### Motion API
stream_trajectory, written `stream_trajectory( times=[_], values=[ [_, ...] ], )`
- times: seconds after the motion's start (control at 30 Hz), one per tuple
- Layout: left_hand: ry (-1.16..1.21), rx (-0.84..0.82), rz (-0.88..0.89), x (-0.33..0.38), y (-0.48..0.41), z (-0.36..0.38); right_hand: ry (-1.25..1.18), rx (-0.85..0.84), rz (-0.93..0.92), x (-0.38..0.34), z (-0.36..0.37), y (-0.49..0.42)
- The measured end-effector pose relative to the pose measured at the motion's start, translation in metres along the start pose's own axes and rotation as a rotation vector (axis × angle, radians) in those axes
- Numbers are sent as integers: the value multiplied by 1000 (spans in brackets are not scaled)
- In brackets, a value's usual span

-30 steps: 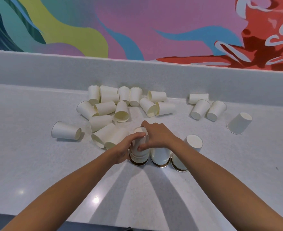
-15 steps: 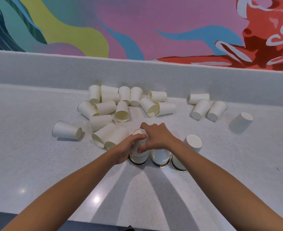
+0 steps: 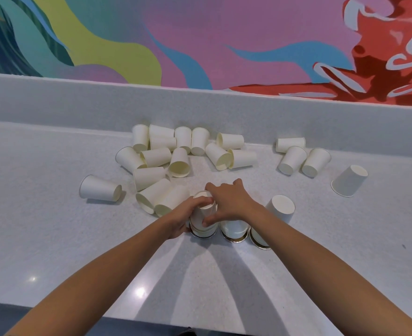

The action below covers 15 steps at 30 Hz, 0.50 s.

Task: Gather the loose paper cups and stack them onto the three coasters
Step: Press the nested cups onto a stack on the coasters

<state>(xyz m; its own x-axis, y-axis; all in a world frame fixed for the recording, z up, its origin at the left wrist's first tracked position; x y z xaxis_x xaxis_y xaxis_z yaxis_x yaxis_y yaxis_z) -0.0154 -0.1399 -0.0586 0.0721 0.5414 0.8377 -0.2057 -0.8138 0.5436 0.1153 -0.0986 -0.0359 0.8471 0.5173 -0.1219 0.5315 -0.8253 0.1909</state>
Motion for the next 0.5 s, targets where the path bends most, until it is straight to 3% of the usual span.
stream_trajectory(
  times=[0.23, 0.37, 0.5],
  values=[
    [-84, 21, 2, 3, 0, -10, -69, -32, -6, 3, -8, 0],
    [-151, 31, 93, 21, 4, -21, -170, -142, 15, 11, -16, -2],
    [-276, 223, 206, 36, -6, -38, -277, -204, 62, 20, -33, -4]
  ],
)
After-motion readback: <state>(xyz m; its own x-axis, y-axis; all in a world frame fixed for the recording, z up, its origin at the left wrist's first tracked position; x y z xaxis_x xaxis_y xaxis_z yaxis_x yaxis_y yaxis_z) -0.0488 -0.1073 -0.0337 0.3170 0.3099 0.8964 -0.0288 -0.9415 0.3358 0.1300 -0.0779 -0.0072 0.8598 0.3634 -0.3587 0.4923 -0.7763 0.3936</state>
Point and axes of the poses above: each hand's wrist, its own y-axis away from the middle knuckle, its own z-axis out of the palm, x = y × z, the point moved 2 cm from there along -y, towards the middle knuckle
